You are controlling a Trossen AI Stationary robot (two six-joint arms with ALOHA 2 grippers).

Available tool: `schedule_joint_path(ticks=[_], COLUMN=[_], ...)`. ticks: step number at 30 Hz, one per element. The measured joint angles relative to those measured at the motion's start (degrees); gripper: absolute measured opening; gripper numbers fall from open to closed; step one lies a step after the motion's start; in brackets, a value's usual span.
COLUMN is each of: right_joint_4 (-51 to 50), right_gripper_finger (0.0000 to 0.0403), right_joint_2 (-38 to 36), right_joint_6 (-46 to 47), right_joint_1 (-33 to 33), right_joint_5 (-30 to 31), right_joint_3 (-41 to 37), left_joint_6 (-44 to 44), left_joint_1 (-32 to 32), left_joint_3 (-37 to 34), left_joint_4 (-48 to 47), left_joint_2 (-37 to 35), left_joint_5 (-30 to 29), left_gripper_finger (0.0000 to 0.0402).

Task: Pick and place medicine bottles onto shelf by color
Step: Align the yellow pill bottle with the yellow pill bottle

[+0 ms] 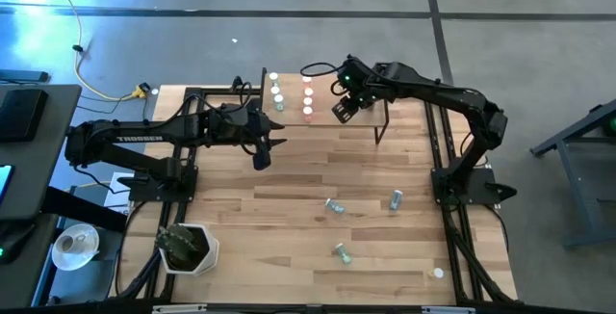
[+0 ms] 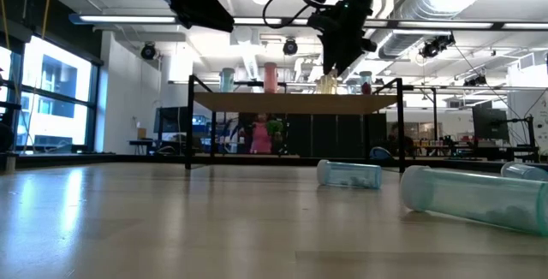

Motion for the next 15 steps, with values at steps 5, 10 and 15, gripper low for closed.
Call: schedule_joint_path(ticks=[5,10,15], right_joint_4=[1.0,1.35,1.33], right_gripper_finger=[0.0154,0.0154,0.0154], right_joint_2=[-0.04,-0.07,-0.07], right_joint_6=[0.27,0.26,-0.14], right_joint_1=[0.0,0.0,0.0], right_joint_5=[0.0,0.15,0.15], right_joint_3=[0.0,0.04,0.07], left_joint_6=[-0.05,-0.04,0.0], left_joint_1=[0.01,0.0,0.02], left_joint_3=[0.0,0.0,0.0], left_joint_4=[0.0,-0.02,-0.02], left_joint_2=[0.0,0.0,0.0], left_joint_5=[0.0,0.0,0.0], left_gripper_finger=[0.0161,0.0161,0.0161])
